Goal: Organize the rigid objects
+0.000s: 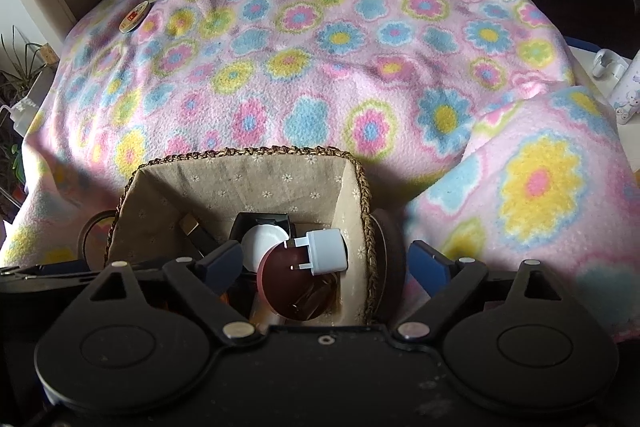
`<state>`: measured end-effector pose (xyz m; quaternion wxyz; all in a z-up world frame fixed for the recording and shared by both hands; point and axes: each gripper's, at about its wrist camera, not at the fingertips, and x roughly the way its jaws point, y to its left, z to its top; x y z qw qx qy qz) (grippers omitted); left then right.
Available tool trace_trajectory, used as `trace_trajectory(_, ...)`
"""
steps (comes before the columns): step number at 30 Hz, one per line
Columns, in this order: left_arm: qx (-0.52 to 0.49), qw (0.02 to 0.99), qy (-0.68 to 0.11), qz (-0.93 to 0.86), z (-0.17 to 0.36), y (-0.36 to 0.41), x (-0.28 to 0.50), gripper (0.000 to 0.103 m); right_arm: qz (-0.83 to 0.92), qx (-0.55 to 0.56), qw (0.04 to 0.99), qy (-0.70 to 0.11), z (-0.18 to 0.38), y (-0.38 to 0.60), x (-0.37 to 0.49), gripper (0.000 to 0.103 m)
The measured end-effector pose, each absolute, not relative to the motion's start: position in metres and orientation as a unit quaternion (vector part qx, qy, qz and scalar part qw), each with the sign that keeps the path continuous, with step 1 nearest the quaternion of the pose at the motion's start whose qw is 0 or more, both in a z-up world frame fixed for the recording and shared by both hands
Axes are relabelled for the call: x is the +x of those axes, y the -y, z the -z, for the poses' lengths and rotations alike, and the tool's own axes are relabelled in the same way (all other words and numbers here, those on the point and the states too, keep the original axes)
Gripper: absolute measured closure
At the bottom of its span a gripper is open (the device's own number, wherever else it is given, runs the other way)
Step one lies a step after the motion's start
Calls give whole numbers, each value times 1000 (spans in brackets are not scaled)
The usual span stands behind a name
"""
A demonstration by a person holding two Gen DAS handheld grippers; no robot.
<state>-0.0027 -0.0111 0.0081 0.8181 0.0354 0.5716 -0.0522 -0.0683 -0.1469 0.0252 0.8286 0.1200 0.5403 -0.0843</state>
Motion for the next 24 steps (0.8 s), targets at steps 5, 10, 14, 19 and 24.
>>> trace_trajectory(5,28,823,-565,49,-10,9,-3,22,92,113,837,-527,-30,147,-70,0)
trace_trajectory(10,24,827,-558,53,-12,9,-4,21,95,113,847,-511,-35,148,-72,0)
trace_trajectory(14,25,829,-557,52,-13,9,-5,21,94,110,848,-509,-35,148,-72,0)
trace_trajectory(19,20,835,-548,48,-16,8,-8,19,104,108,860,-487,-37,147,-82,0)
trace_trajectory(24,13,838,-543,46,-18,6,-8,14,106,120,857,-489,-37,150,-81,0)
